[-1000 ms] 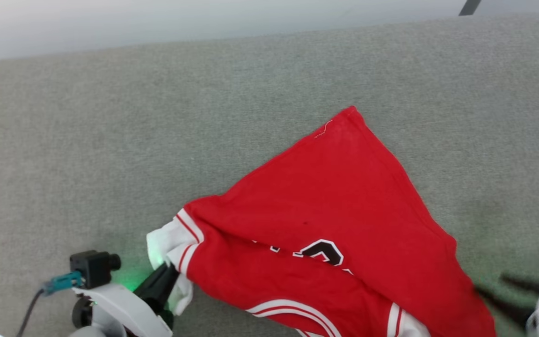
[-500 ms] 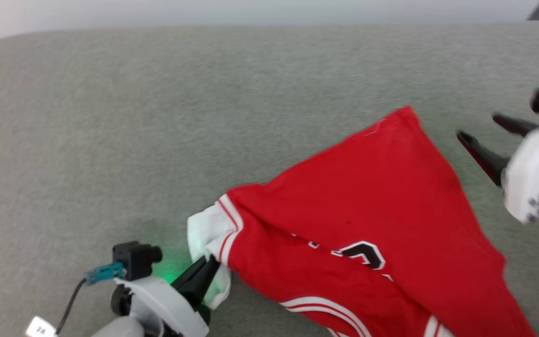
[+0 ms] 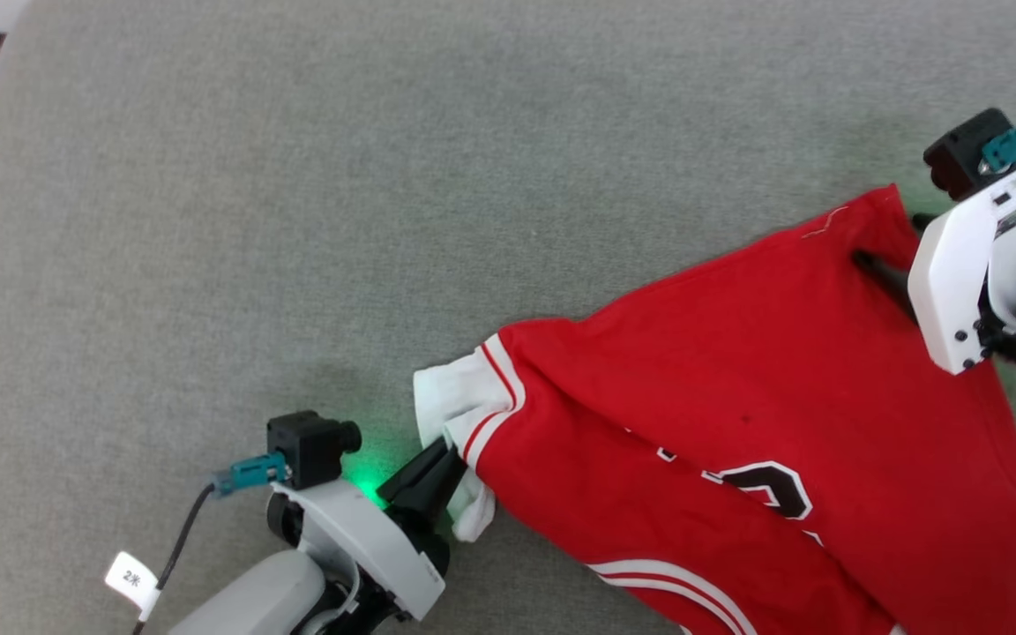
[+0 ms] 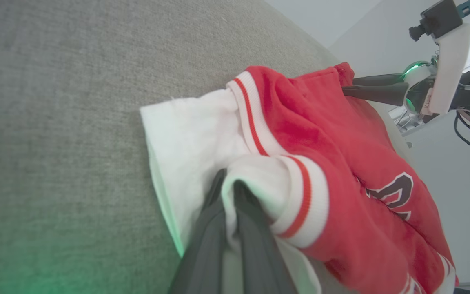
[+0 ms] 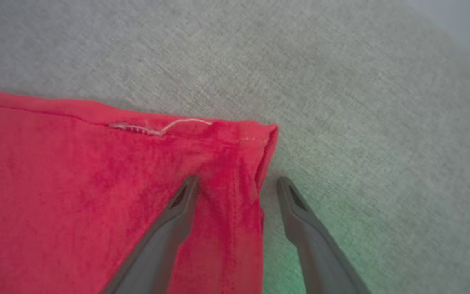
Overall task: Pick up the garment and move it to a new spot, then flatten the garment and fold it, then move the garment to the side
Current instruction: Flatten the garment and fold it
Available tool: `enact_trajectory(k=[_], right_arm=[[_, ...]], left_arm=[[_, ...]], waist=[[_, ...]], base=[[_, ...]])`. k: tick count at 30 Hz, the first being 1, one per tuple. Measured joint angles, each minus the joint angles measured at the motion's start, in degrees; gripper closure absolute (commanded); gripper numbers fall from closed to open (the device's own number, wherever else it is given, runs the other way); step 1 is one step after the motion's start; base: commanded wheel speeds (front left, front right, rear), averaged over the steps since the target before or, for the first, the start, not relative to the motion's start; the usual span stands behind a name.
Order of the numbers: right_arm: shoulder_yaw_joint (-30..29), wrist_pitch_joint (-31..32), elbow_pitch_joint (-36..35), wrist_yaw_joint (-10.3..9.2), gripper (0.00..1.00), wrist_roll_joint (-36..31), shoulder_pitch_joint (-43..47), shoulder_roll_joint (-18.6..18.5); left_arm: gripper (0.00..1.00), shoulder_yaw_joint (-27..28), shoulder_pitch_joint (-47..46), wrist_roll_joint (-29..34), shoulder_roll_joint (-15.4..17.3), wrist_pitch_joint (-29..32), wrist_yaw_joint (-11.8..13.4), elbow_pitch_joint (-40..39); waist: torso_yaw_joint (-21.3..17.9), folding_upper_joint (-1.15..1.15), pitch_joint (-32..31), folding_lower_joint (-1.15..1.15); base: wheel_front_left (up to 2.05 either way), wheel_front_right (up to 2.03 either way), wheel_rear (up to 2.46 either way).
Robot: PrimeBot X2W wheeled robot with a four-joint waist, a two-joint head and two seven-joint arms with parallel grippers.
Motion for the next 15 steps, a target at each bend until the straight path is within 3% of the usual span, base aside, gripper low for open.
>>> enact_trajectory(k=[1, 8, 15], right_arm=[[0.9, -0.3, 0.4, 0.0, 1.0, 0.9, -0.7, -0.2], [2.1, -6.3, 4.9, 0.08, 1.0, 7.1, -2.3, 0.7], [-7.8, -18.8, 15.4, 0.08, 1.0, 9.7, -9.5, 2.5]], left_arm=[[1.0, 0.1, -0.3, 0.0, -0.2, 0.0, -0.2, 0.2], [1.0, 1.0, -1.7, -2.1, -1.0, 0.4, -0.9, 3.1], [1.0, 7.7, -14.2, -6.3, 0.5, 3.5, 0.4, 11.5]], waist=[[0.2, 0.0, 0.3, 0.0], [-0.2, 0.0, -0.1, 0.0], [-2.4, 0.0, -2.6, 0.0]], base=[[0.0, 0.0, 0.0], [0.0, 0.0, 0.0], [0.0, 0.0, 0.0]])
